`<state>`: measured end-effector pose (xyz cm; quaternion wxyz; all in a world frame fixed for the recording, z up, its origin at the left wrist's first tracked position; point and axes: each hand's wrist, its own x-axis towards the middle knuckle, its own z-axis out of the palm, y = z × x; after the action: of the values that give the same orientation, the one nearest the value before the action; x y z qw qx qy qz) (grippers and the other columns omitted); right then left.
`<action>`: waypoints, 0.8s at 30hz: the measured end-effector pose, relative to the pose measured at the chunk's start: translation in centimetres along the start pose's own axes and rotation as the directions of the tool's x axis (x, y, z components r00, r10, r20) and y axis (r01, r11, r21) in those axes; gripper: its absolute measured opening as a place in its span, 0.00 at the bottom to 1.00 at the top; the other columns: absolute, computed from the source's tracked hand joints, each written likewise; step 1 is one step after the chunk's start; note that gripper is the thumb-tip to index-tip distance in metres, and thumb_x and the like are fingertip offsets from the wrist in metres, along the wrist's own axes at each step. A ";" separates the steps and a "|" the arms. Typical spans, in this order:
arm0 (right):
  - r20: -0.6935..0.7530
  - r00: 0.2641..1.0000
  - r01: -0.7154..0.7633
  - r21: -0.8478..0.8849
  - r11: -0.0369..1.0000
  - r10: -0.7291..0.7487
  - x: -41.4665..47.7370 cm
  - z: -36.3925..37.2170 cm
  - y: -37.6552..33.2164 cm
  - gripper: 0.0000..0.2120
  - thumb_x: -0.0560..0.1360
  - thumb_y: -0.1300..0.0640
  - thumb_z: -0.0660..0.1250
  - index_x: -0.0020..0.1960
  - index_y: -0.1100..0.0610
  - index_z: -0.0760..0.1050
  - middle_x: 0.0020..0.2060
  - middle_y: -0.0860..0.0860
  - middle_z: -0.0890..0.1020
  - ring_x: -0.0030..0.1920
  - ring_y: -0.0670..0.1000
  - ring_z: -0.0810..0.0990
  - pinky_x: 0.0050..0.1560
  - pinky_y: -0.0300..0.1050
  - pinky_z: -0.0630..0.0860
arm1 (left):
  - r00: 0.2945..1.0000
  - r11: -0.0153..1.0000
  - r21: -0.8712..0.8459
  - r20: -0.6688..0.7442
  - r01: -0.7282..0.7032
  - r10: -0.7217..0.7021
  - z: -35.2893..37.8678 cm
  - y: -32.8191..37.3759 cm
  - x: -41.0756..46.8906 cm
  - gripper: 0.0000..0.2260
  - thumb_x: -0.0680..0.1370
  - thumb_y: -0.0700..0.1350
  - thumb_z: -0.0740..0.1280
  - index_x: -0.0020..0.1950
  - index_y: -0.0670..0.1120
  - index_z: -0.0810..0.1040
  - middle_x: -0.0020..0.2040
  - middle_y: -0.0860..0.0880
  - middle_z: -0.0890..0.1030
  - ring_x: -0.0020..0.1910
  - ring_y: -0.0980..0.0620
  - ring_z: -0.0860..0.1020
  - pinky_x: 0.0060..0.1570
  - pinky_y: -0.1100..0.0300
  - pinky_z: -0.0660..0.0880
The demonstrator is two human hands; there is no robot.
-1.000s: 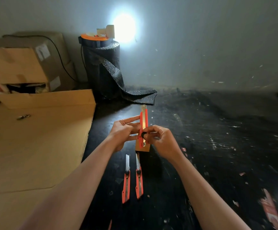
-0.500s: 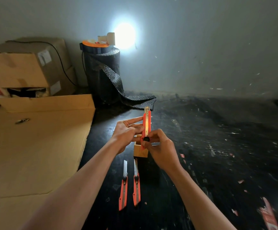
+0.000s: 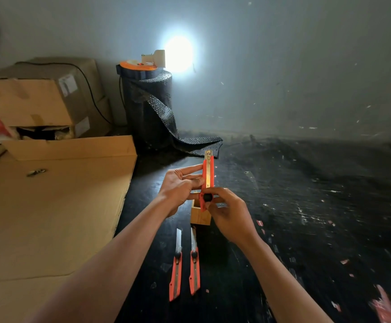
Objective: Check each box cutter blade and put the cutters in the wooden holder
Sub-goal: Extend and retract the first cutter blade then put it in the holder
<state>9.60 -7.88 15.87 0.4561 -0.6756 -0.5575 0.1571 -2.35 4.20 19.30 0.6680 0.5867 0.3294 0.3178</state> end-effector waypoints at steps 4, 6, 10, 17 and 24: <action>-0.022 0.999 -0.045 0.009 0.999 0.045 0.2 0.1 -0.2 0.12 0.77 0.62 0.73 0.56 0.49 0.76 0.47 0.37 0.79 0.44 0.33 0.78 0.42 0.21 0.74 | 1.000 1.000 -0.003 -0.011 0.001 -0.001 0.0 -0.1 0.2 0.17 0.79 0.33 0.70 0.66 0.44 0.81 0.47 0.49 0.89 0.44 0.49 0.89 0.37 0.57 0.84; -0.049 0.997 -0.050 0.031 0.998 0.052 0.3 0.2 -0.3 0.13 0.77 0.59 0.73 0.52 0.46 0.72 0.44 0.34 0.78 0.43 0.33 0.79 0.41 0.23 0.74 | 1.000 1.000 -0.008 -0.009 0.004 -0.004 0.1 -0.3 0.1 0.17 0.79 0.33 0.70 0.66 0.44 0.82 0.45 0.50 0.89 0.43 0.49 0.89 0.36 0.58 0.84; -0.025 1.000 -0.010 0.006 1.000 0.010 0.0 0.1 -0.1 0.14 0.78 0.61 0.71 0.57 0.44 0.75 0.50 0.37 0.79 0.45 0.33 0.78 0.42 0.23 0.75 | 1.000 1.000 -0.007 -0.009 0.009 -0.009 0.1 -0.4 0.1 0.16 0.79 0.33 0.70 0.65 0.45 0.82 0.43 0.52 0.89 0.42 0.50 0.89 0.35 0.60 0.83; -0.032 0.997 -0.076 0.013 0.997 0.076 0.4 -0.1 0.1 0.10 0.77 0.56 0.73 0.52 0.46 0.73 0.47 0.38 0.80 0.45 0.34 0.79 0.39 0.25 0.76 | 0.999 1.000 -0.015 -0.032 0.019 -0.020 0.2 -0.7 0.5 0.17 0.78 0.33 0.71 0.66 0.44 0.82 0.49 0.46 0.89 0.45 0.47 0.89 0.38 0.56 0.85; -0.156 0.978 -0.129 0.076 0.989 0.140 0.3 1.1 1.2 0.13 0.74 0.49 0.75 0.45 0.45 0.70 0.44 0.44 0.84 0.45 0.44 0.85 0.41 0.37 0.81 | 0.999 1.000 -0.005 -0.031 0.026 -0.026 0.6 -1.6 0.6 0.17 0.79 0.33 0.70 0.65 0.46 0.82 0.49 0.46 0.89 0.46 0.46 0.89 0.40 0.55 0.85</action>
<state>9.61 -7.11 14.43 0.5100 -0.7070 -0.4662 0.1506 -1.43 4.18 17.75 0.6684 0.5758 0.3464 0.3190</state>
